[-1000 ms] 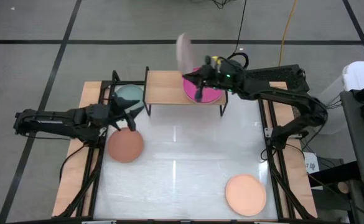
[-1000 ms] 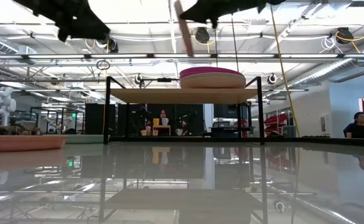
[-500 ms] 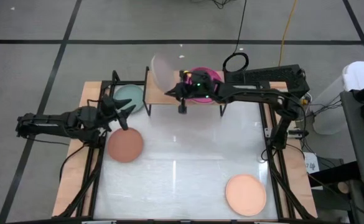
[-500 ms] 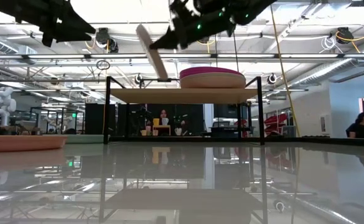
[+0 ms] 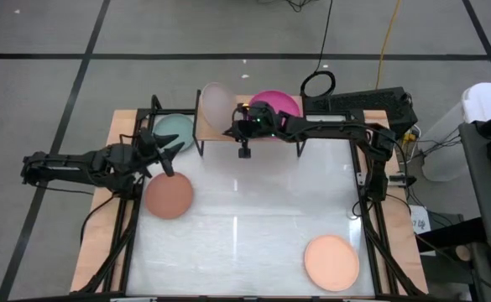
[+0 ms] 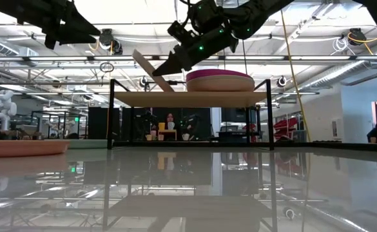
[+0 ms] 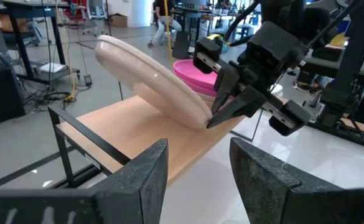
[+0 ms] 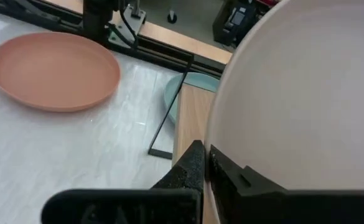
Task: Place and stack plates onto a shelf
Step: Put the light brown plate on the shelf, then stack the light green plate on top of the gray plate on the shelf
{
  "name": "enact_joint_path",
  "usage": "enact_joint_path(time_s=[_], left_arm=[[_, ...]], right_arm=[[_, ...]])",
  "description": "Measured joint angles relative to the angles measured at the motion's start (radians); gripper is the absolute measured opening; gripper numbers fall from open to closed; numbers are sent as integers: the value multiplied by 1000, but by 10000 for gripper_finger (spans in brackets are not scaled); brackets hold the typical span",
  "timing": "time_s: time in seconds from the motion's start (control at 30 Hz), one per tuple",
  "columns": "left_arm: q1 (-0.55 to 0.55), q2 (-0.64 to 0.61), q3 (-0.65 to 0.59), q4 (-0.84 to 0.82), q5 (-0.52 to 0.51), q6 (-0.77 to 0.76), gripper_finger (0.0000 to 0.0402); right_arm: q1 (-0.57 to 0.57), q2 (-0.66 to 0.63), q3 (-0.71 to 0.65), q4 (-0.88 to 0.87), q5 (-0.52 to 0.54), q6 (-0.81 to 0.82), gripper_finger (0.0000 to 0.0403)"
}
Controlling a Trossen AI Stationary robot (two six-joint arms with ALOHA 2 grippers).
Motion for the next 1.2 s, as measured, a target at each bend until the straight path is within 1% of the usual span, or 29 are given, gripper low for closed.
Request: enact_joint_path(time_s=[0.17,0.33,0.6,0.77,1.03,1.13,1.2], left_arm=[[0,0,0,0,0,-12,177],[0,0,0,-2,0,-13,177],[0,0,0,-6,0,-10,177],[0,0,0,-5,0,-9,177],[0,0,0,-5,2,-8,177],[0,0,0,-6,20,-8,177],[0,0,0,-14,23,-6,177]], right_arm=[[-2,0,0,-29,1,-14,1],[-2,2,-1,-54,75,-28,10],[-3,2,-1,-52,79,-30,29],[-3,2,-2,-36,80,-30,48],[1,-2,-2,35,102,-30,92],[22,-41,-3,46,102,-25,105],[45,-93,-3,23,98,-6,110]])
